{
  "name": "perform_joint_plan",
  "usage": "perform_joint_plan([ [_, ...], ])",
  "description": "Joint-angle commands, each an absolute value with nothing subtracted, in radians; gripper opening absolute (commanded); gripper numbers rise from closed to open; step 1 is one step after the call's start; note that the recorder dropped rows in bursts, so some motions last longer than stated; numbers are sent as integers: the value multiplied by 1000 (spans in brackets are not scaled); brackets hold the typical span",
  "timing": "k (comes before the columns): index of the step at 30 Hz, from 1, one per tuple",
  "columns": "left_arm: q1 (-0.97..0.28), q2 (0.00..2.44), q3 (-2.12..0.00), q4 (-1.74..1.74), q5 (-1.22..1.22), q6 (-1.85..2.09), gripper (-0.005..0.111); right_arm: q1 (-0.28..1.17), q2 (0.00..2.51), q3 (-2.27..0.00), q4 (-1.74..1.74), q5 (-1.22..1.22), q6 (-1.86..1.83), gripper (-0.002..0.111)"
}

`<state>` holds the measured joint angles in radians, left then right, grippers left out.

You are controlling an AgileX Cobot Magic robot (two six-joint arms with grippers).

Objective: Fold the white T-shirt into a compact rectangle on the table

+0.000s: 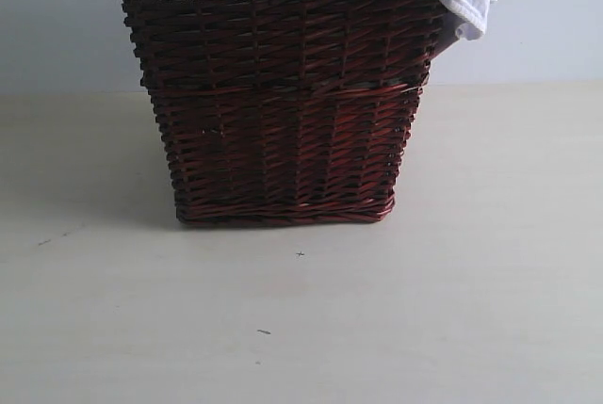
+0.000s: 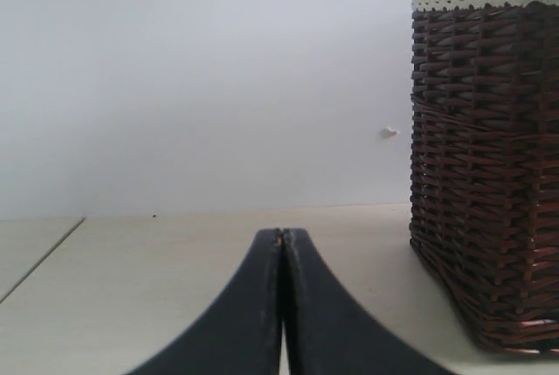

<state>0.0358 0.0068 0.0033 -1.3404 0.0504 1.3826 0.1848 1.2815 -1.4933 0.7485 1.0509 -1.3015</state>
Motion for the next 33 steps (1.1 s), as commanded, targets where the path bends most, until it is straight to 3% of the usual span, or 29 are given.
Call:
perform_joint_plan([
  [1, 38, 0, 0, -1348, 55, 1379, 0, 186, 1299, -1505, 809, 903, -1313, 0],
  [5, 38, 0, 0, -1348, 55, 1379, 0, 186, 1328, -1505, 730, 804, -1265, 15],
  [9, 38, 0, 0, -1348, 55, 1379, 0, 186, 1364, -1505, 637, 835, -1148, 48],
  [12, 38, 0, 0, -1348, 55, 1379, 0, 186, 1393, -1505, 538, 799, -975, 64],
  [19, 38, 0, 0, -1348, 55, 1379, 0, 186, 1438, -1505, 410, 791, -884, 68],
  [21, 38, 0, 0, -1348, 55, 1379, 0, 186, 1446, -1505, 401, 822, -884, 64],
  [22, 38, 0, 0, -1348, 55, 1379, 0, 186, 1446, -1505, 401, 845, -884, 54],
  [25, 38, 0, 0, -1348, 55, 1379, 0, 186, 1443, -1505, 401, 840, -886, 6],
  [26, 38, 0, 0, -1348, 55, 1379, 0, 186, 1443, -1505, 401, 827, -886, 0],
  [33, 38, 0, 0, -1348, 55, 1379, 0, 186, 1421, -1505, 408, 519, -900, 0],
])
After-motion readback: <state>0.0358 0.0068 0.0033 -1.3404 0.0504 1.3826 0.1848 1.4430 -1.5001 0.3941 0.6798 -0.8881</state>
